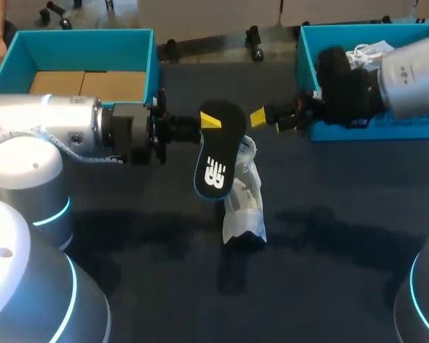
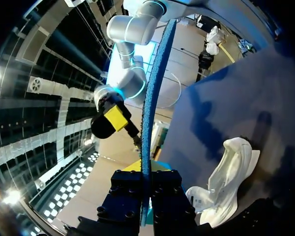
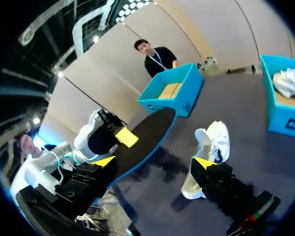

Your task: Take the shoe out of the shoebox, open the shoe tongue, remove and reinsert the insole, then place the shoe into the shoebox

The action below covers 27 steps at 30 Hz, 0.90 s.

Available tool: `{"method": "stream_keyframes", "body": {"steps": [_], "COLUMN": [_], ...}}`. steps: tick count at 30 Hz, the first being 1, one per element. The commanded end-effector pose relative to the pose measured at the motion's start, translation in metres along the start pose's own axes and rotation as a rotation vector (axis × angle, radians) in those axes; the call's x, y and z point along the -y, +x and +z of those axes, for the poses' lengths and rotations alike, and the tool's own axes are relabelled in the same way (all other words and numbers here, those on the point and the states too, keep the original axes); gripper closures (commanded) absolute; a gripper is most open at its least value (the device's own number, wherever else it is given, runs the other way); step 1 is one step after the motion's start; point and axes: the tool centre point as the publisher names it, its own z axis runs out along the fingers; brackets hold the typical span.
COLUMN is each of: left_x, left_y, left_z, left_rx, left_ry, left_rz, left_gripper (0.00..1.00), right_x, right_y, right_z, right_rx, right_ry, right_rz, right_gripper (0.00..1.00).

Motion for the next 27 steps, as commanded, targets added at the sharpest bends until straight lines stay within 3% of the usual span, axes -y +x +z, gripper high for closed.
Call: {"method": "stream_keyframes", "body": {"steps": [1,18,21,27], "left_x": [0.003,0.013,0.014,0.017], "left_y": [0.001,0.01,0.009,0.009], "left_z": [-0.003,0.003,0.003,0.0], "left_rx": [-0.006,-0.011,-0.013,-0.028], "left_ry": [-0.004,-0.003,0.005,0.048], "left_rz": [-0.004,-0.044,-0.058,-0.116], "left_gripper": [1.0,1.0,1.0,1.0], "right_x": [0.0,0.0,0.002,0.016], "right_y": [0.004,0.004,-0.001,-0.004], "right_z": [-0.008,-0.008,-0.007,-0.013], "right_rx": [0.154,0.154,0.141,0.095], "right_ry": [-0.012,-0.012,0.089,0.177], "right_rz": [-0.004,-0.004,-0.13,-0.349], "right_gripper": [0.0,0.0,0.0,0.0]}}
